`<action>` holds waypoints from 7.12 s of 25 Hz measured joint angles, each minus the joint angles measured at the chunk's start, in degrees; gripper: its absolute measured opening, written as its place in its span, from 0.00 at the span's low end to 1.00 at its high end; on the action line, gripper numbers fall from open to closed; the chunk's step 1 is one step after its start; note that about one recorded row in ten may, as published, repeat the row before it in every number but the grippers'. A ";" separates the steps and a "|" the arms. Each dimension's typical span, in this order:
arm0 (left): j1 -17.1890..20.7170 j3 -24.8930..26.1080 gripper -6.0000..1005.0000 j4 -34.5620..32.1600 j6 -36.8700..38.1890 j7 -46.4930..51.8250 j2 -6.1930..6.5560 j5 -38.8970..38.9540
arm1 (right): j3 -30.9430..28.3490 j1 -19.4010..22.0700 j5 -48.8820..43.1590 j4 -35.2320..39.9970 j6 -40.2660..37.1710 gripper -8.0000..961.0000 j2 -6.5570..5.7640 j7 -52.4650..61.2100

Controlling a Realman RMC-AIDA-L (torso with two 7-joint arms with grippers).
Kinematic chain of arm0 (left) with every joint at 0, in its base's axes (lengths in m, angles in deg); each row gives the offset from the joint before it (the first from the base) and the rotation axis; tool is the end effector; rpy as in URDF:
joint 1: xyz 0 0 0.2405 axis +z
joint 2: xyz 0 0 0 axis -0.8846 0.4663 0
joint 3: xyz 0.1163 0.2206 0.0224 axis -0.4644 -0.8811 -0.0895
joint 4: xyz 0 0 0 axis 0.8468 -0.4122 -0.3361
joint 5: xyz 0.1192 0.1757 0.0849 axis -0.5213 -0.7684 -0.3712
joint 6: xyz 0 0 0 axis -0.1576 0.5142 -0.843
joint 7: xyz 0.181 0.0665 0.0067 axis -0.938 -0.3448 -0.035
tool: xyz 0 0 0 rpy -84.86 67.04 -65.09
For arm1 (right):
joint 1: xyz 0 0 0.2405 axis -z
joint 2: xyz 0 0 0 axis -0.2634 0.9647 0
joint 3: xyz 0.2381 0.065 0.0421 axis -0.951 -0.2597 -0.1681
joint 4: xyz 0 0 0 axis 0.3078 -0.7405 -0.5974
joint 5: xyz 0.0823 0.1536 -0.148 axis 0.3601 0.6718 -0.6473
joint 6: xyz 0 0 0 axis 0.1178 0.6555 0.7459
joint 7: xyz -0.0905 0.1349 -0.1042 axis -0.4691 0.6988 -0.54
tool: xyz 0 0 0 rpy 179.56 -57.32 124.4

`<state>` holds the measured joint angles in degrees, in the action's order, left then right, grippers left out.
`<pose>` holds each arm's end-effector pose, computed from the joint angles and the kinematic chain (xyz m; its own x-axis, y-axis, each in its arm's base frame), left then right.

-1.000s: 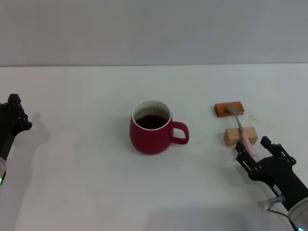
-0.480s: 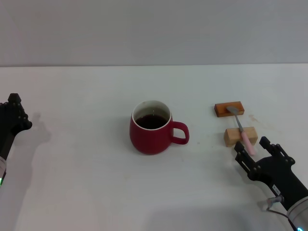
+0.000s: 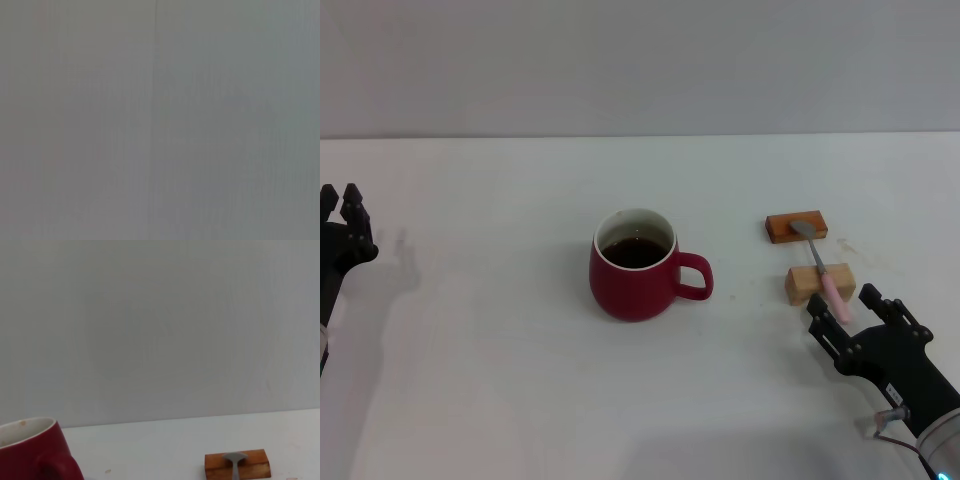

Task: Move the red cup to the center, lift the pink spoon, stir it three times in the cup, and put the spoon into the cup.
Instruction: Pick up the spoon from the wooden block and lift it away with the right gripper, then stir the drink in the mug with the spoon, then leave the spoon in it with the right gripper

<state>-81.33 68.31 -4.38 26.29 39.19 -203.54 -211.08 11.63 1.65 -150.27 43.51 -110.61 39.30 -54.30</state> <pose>-0.3613 0.3608 -0.0138 0.6921 -0.0184 0.7215 0.7217 0.0057 -0.6922 0.3199 0.3012 -0.1238 0.6272 -0.2021 -0.7522 -0.7693 -0.3119 -0.5576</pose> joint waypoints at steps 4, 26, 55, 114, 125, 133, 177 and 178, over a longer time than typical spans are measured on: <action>-0.08 0.05 0.15 0.00 -0.03 -0.06 0.01 -0.09 | 0.00 0.00 0.00 0.00 0.00 0.74 0.00 0.00; 0.04 -0.19 0.80 -0.03 -0.08 -0.07 0.11 -0.34 | 0.00 -0.02 -0.04 0.03 0.64 0.65 0.00 2.55; 0.21 -0.44 0.80 -0.25 -0.03 -0.07 0.20 -0.34 | -0.52 -0.32 0.00 0.00 0.70 0.52 0.00 2.81; -1.11 -0.43 0.80 -0.70 -0.30 -0.20 0.20 -0.42 | -0.73 -0.10 2.74 -2.83 2.09 0.17 -0.35 -3.01; -1.49 -0.01 0.80 -0.95 -0.55 -0.25 0.28 -0.42 | -0.30 -0.40 2.38 -4.67 -1.56 0.17 -0.90 -3.55; -2.14 0.01 0.80 -1.70 -0.78 -0.25 0.23 -0.43 | -0.84 -1.19 0.89 -11.90 1.55 0.17 -4.46 -3.64; -2.24 0.02 0.80 -2.22 -1.43 -0.24 0.19 0.01 | -47.73 10.95 -28.13 -75.57 91.44 0.17 -0.68 -22.30; -2.24 0.02 0.80 -2.22 -1.43 -0.24 0.19 0.01 | -48.18 10.65 -28.13 -76.21 93.00 0.17 -0.68 -22.26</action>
<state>-83.57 68.33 -6.60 24.86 38.94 -203.34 -211.07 -36.55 12.30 -178.40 -32.71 -17.61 38.62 -76.56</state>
